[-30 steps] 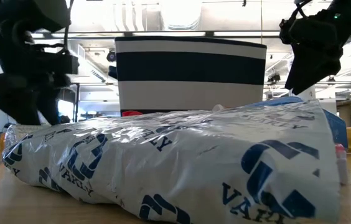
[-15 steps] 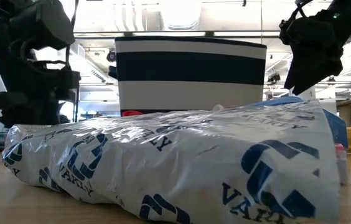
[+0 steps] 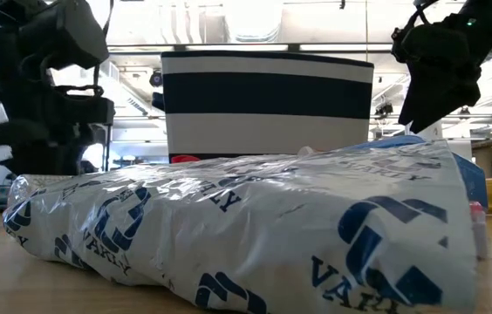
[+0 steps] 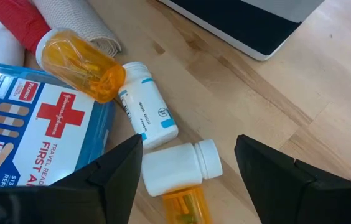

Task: Pick & place medical supplies in basket/bin
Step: Put the white pill bottle into the blue bin

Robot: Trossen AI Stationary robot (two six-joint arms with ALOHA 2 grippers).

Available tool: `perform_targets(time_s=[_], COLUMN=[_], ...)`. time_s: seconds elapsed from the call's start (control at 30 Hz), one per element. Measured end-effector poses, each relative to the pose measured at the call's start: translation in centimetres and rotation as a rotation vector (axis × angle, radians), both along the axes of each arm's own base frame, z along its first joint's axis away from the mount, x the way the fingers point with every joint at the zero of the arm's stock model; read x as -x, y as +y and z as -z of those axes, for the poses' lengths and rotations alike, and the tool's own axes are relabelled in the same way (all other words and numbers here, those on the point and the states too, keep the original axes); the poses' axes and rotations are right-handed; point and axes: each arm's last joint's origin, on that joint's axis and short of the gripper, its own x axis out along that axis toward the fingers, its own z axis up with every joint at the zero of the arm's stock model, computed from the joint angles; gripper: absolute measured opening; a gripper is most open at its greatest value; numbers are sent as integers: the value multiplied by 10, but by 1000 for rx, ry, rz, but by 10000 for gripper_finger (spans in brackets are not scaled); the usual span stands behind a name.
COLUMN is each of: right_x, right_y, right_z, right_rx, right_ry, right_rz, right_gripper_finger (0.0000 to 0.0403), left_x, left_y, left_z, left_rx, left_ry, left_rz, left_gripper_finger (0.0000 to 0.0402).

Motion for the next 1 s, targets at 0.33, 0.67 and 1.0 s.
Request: perform_targets(time_s=[0.33,0.67,1.0], right_x=[0,0,0], right_y=[0,-2,-2], right_z=[0,-1,-1], right_rx=[1,70,64], right_ry=[0,-17,-25], right_rz=[-1,32,46], right_gripper_finger=[244,244,244], left_x=[-19,-43,-76], left_y=[-28,-17,83], left_z=[-104,-250,-264], left_rx=[83,-355,-582], left_ry=[-43,-676,-740], left_rz=[-12,-171,-539], left_gripper_finger=[154,154,208])
